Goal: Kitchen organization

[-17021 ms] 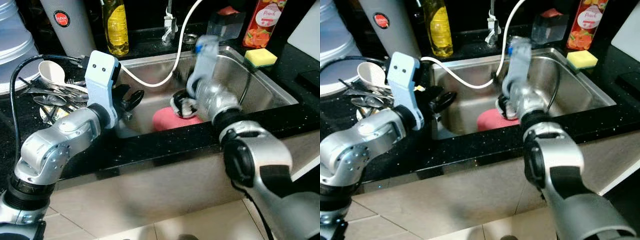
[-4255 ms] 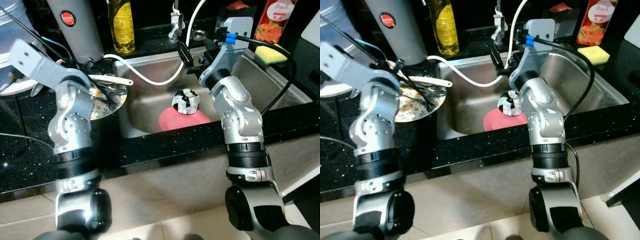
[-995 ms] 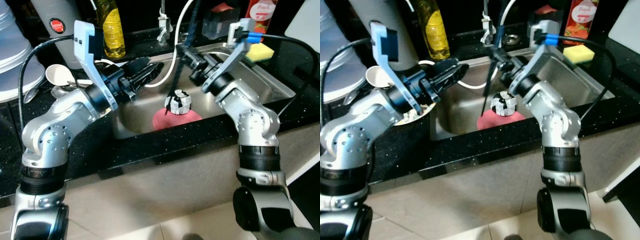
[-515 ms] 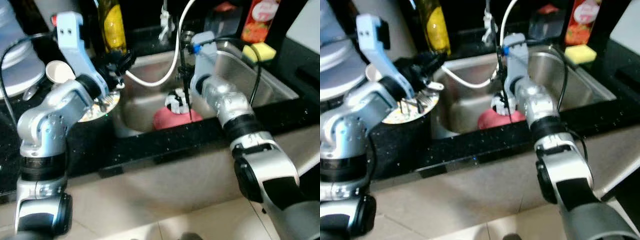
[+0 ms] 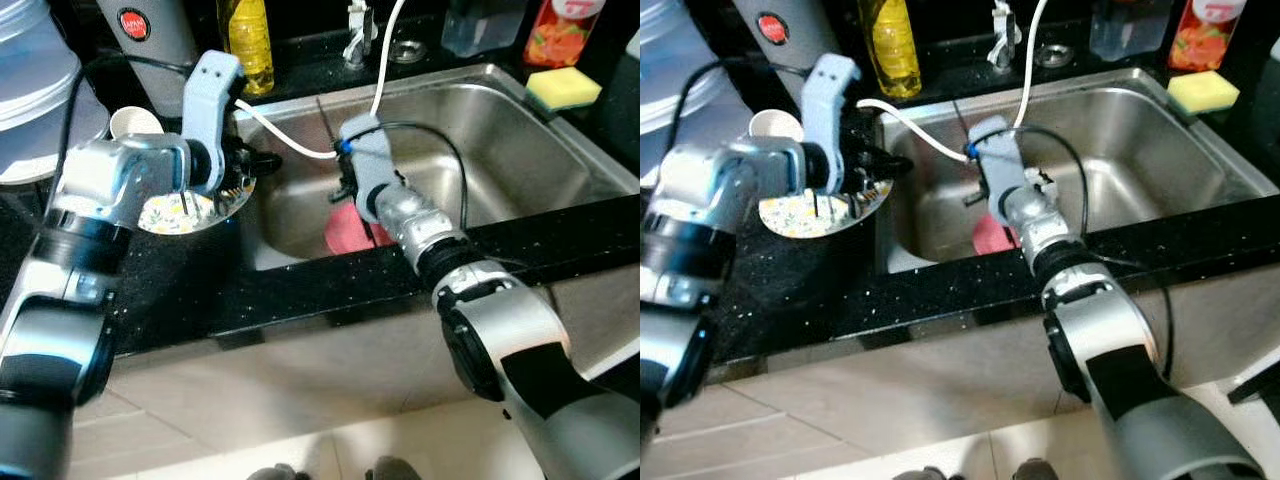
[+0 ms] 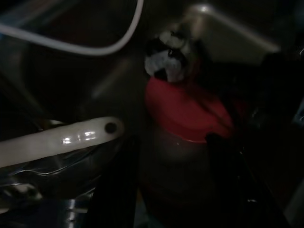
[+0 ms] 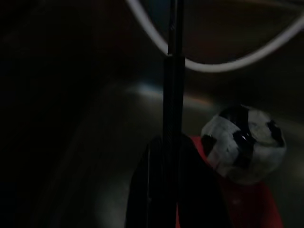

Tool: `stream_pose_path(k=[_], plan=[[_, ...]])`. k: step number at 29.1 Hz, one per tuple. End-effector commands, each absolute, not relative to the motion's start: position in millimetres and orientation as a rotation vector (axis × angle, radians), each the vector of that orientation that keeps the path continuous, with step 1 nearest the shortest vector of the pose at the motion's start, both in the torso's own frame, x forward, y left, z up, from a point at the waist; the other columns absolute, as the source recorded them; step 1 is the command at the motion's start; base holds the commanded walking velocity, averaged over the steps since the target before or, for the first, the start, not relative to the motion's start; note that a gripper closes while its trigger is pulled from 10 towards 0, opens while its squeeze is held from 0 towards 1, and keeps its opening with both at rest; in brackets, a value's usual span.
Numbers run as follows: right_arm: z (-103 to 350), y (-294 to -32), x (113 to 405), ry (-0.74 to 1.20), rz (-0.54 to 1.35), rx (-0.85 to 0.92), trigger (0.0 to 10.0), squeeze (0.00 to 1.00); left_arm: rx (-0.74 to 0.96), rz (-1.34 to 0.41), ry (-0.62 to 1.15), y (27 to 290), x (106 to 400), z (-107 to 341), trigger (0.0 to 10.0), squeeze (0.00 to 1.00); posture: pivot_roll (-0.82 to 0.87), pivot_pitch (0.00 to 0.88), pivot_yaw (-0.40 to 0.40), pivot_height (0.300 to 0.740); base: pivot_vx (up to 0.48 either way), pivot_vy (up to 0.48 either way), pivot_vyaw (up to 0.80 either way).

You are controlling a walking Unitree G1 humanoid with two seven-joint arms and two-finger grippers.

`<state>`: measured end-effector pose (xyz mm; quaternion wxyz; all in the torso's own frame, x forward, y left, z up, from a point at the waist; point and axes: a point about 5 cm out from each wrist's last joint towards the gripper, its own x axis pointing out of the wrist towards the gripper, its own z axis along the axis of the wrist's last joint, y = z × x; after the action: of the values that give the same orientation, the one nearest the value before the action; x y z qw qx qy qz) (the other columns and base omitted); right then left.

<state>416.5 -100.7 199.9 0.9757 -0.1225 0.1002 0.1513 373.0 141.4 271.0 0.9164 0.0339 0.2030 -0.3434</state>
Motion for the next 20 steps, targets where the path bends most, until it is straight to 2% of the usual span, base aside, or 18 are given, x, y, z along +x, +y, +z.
stream_pose_path(k=[1,2,3,10,16,17,20], plan=[[197.5,-105.1,417.1,0.24,0.264,-0.22,10.0,0.54,0.085,-0.734,0.405,140.2,376.1,279.8,10.0,0.0,0.02,0.121,0.131,0.74,0.0,0.0,0.0],[197.3,-107.9,417.4,0.246,0.247,-0.217,10.0,0.54,0.081,-0.756,0.404,137.3,376.8,281.9,10.0,0.0,0.02,0.121,0.13,0.74,0.0,0.0,0.0],[197.4,-110.6,417.7,0.252,0.234,-0.213,10.0,1.0,0.073,-0.777,0.403,133.9,377.5,283.4,10.0,0.0,0.02,0.119,0.129,0.74,0.0,0.0,0.0],[211.3,-120.5,422.0,0.203,0.174,-0.277,10.0,1.0,0.042,-0.846,0.407,125.7,385.2,286.6,10.0,0.0,0.0,0.112,0.127,0.74,0.0,0.0,0.0],[237.0,-125.2,426.7,0.1,0.141,-0.258,10.0,1.0,0.055,-0.887,0.396,122.7,385.2,290.1,10.0,0.0,-0.01,0.103,0.128,0.74,0.0,0.0,0.0],[248.4,-123.4,428.0,0.055,0.157,-0.24,10.0,0.0,0.052,-0.89,0.386,123.1,384.3,292.1,10.0,0.0,-0.02,0.099,0.123,0.74,0.0,0.0,0.0],[270.1,-120.6,429.4,-0.031,0.178,-0.215,10.0,0.0,0.065,-0.895,0.354,125.1,383.1,296.9,10.0,0.0,-0.02,0.095,0.12,0.74,0.0,0.0,0.0]])
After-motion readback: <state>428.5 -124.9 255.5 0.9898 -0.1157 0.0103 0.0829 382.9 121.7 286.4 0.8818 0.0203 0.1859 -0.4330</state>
